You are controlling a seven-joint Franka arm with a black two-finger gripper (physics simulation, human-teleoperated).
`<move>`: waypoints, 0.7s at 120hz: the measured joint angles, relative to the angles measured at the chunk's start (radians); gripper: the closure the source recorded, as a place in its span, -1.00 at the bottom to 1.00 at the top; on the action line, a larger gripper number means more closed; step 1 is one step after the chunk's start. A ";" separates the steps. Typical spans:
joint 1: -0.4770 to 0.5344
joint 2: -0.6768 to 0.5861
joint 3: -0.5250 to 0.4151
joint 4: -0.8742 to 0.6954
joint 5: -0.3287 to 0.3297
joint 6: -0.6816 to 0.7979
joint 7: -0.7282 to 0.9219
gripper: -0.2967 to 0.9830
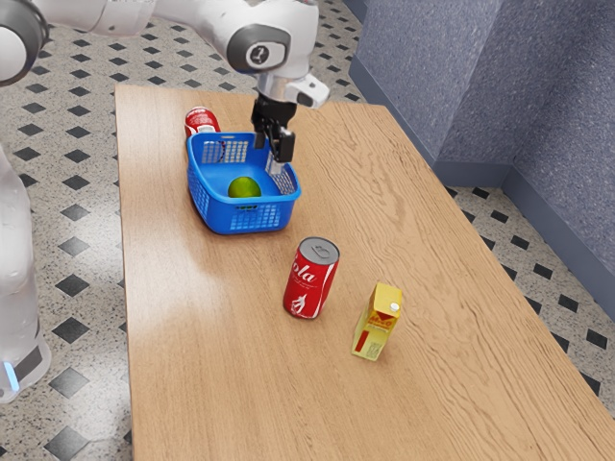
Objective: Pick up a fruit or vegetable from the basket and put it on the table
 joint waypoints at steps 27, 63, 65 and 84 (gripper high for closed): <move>0.021 0.001 0.023 -0.046 0.006 0.039 0.034 -0.54; 0.022 -0.021 0.023 -0.122 0.009 0.082 0.064 -0.54; 0.022 -0.022 0.023 -0.124 0.009 0.084 0.065 -0.54; 0.022 -0.008 0.025 -0.143 0.010 0.104 0.075 -0.54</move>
